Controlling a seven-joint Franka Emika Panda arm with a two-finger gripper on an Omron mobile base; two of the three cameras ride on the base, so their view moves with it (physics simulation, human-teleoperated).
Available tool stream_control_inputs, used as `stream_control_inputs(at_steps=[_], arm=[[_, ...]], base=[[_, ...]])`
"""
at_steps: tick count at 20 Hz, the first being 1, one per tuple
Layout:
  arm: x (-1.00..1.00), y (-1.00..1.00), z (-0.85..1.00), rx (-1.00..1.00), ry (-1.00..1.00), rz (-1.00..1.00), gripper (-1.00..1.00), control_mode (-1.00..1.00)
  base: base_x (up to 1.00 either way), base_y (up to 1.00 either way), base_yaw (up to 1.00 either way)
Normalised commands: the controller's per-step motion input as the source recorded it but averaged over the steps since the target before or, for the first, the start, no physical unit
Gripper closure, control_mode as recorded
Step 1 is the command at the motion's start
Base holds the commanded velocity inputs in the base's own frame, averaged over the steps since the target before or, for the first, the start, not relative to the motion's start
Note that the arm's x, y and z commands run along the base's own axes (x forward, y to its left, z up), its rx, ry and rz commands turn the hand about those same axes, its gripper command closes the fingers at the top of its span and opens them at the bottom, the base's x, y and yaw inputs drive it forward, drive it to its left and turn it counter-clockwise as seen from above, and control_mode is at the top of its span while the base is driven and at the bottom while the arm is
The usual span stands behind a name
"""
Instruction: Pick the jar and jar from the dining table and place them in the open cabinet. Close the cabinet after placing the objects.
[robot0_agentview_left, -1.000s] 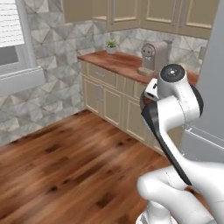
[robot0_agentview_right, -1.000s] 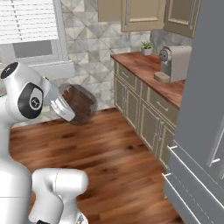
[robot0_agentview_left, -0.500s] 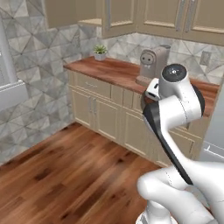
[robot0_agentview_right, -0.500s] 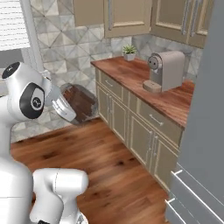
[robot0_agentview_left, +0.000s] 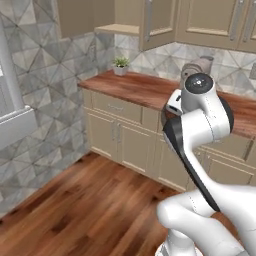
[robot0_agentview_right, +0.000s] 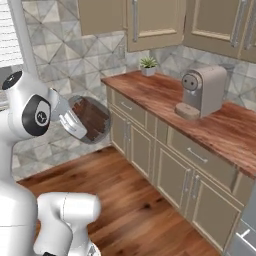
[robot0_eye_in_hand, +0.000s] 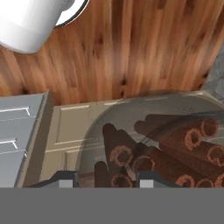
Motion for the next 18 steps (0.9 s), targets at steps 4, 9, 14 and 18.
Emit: stream_control_inputs(at_steps=[4, 9, 14, 18], arm=[[0.00, 0.00, 0.00, 0.00, 0.00, 0.00, 1.00, 1.00], [0.00, 0.00, 0.00, 0.00, 0.00, 0.00, 1.00, 1.00], [0.00, 0.00, 0.00, 0.00, 0.00, 0.00, 1.00, 1.00], [0.00, 0.00, 0.00, 0.00, 0.00, 0.00, 1.00, 1.00]], base=[[0.83, 0.40, -0.20], [0.85, 0.38, -0.20], [0.84, 0.36, -0.20], [0.90, 0.37, -0.20]])
